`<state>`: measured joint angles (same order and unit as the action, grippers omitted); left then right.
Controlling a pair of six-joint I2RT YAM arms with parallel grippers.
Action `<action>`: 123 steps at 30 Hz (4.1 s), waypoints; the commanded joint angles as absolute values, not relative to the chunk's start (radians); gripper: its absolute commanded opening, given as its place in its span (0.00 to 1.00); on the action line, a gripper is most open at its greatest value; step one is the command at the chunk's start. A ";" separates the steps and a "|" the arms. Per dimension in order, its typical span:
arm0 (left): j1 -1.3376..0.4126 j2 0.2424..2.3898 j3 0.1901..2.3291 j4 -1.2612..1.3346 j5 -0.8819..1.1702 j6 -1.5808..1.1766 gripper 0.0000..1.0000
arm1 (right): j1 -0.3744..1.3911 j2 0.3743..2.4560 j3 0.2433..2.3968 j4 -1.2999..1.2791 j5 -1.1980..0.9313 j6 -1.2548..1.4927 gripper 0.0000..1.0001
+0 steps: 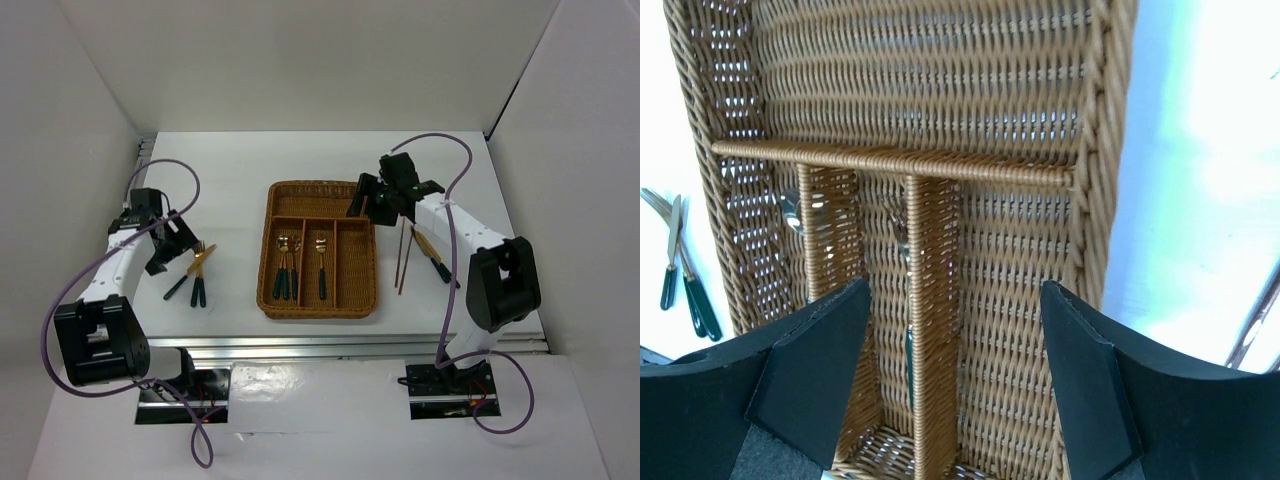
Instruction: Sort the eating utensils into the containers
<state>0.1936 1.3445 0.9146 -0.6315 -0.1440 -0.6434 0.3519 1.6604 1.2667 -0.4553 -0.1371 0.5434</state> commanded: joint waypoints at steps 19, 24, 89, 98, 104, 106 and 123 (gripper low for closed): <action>0.187 1.522 1.057 -0.773 -0.239 -0.374 0.91 | 0.322 1.675 1.255 -0.400 -0.155 0.518 0.76; 0.141 1.580 1.048 -0.764 -0.301 -0.385 0.89 | 0.322 1.684 1.255 -0.400 -0.155 0.518 0.76; -0.025 2.013 1.378 -0.707 -0.002 -0.416 0.48 | 0.276 1.749 1.264 -0.410 -0.175 0.537 0.73; -0.034 1.996 1.480 -0.755 -0.032 -0.414 0.62 | 0.276 1.747 1.264 -0.410 -0.196 0.537 0.71; -0.034 1.861 1.468 -0.791 0.005 -0.359 0.70 | 0.276 1.747 1.264 -0.410 -0.216 0.537 0.71; -0.034 1.812 1.431 -0.805 -0.014 -0.350 0.72 | 0.276 1.747 1.264 -0.410 -0.225 0.537 0.71; -0.012 1.776 1.252 -0.801 -0.130 -0.359 0.68 | 0.276 1.747 1.264 -0.410 -0.216 0.537 0.71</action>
